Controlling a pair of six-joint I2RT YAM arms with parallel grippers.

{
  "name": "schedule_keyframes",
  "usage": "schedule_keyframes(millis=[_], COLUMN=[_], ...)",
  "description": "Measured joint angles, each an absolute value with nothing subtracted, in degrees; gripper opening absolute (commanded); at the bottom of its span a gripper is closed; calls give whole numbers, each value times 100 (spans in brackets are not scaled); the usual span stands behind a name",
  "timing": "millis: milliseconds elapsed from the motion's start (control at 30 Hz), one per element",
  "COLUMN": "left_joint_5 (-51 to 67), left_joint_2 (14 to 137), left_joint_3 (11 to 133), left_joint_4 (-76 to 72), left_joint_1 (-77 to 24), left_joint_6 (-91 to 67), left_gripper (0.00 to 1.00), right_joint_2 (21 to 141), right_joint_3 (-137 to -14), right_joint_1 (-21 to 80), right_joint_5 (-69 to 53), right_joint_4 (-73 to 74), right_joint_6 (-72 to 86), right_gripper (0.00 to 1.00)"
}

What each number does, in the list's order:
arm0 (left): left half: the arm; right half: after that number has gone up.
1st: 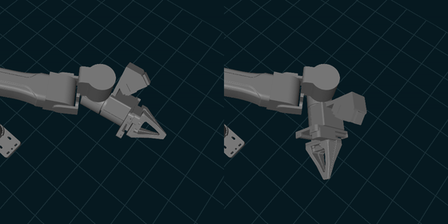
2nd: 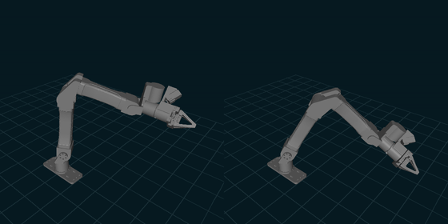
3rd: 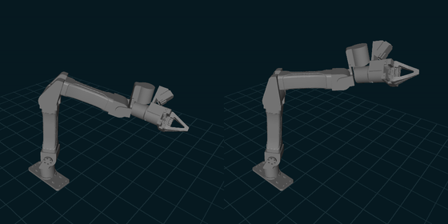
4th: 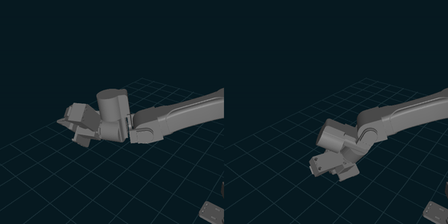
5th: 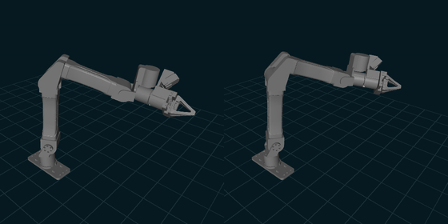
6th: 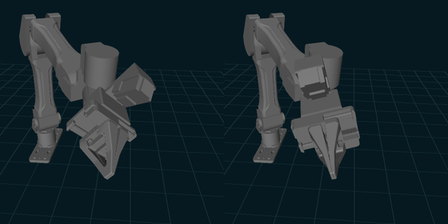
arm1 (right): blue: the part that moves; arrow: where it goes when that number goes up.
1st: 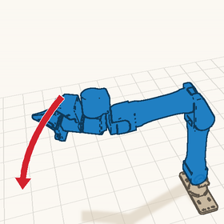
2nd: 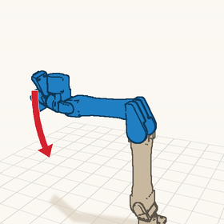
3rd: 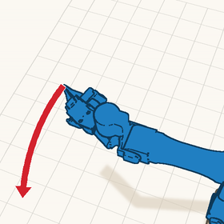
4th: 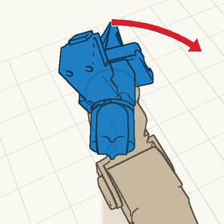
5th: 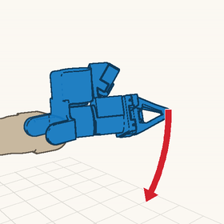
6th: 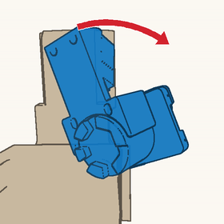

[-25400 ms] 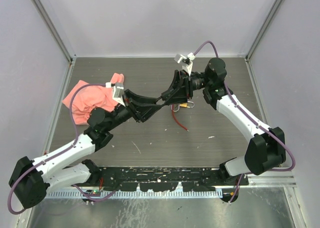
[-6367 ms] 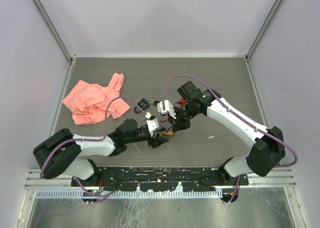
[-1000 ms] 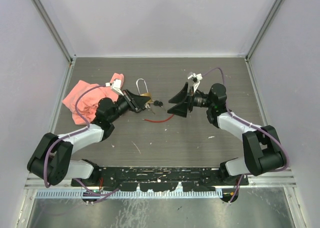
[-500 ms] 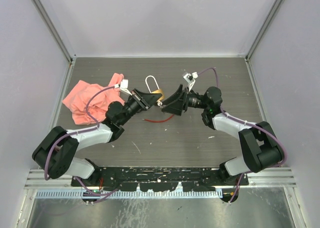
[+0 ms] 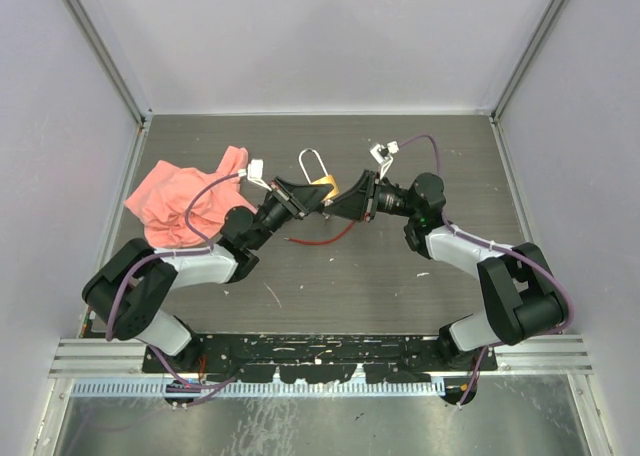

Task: Lock with the key
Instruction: Remove the key from the lock.

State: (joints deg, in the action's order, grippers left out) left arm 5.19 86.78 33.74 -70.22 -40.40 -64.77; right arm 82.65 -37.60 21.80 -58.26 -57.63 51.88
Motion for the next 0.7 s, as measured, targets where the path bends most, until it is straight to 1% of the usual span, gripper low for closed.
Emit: schedule_keyframes(millis=[133, 400, 567, 700], left_joint_5=[537, 526, 539, 602], left_joint_2=[8718, 8718, 8654, 8379], left_joint_3=[3374, 3374, 3374, 3350], left_joint_4=[-7242, -7395, -7284, -7096], left_joint_1=[-4056, -4082, -4045, -4010], left_joint_6=[-6545, -6198, -5398, -4652], left_gripper=[0, 0, 0, 0], right_joint_2=[8265, 8300, 8545, 8680], right_joint_3=[-3760, -3760, -3760, -3769], right_joint_1=[2167, 2156, 2180, 2283], right_joint_5=[-5767, -5743, -5723, -5629], right_joint_4=[-5760, -5730, -5900, -6265], right_joint_6=[5269, 5468, 5614, 5804], right_gripper=[2, 1, 1, 1])
